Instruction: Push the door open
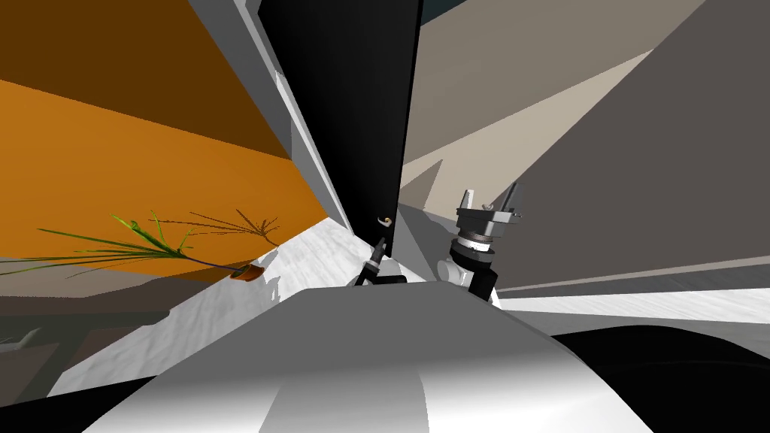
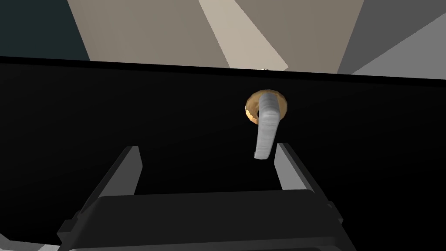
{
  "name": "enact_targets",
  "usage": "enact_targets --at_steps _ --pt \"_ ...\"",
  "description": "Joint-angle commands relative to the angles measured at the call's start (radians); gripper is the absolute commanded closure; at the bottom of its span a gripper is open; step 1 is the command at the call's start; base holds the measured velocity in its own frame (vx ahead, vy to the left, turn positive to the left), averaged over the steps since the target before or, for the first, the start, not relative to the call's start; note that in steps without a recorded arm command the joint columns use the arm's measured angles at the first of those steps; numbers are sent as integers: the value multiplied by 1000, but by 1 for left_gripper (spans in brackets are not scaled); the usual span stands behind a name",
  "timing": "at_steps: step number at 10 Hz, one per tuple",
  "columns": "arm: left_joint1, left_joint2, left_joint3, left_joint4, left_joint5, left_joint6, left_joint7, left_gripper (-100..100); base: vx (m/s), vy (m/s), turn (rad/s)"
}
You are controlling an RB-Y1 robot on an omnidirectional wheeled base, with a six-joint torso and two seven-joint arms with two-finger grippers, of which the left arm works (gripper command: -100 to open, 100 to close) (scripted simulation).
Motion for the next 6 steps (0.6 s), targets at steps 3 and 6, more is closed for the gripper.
enact_targets --at_steps 3,6 --pt "-28 -3 -40 79 25 -16 -1 -100 90 104 -39" --pt "-52 -7 -76 143 49 -25 -3 -100 119 108 -39"
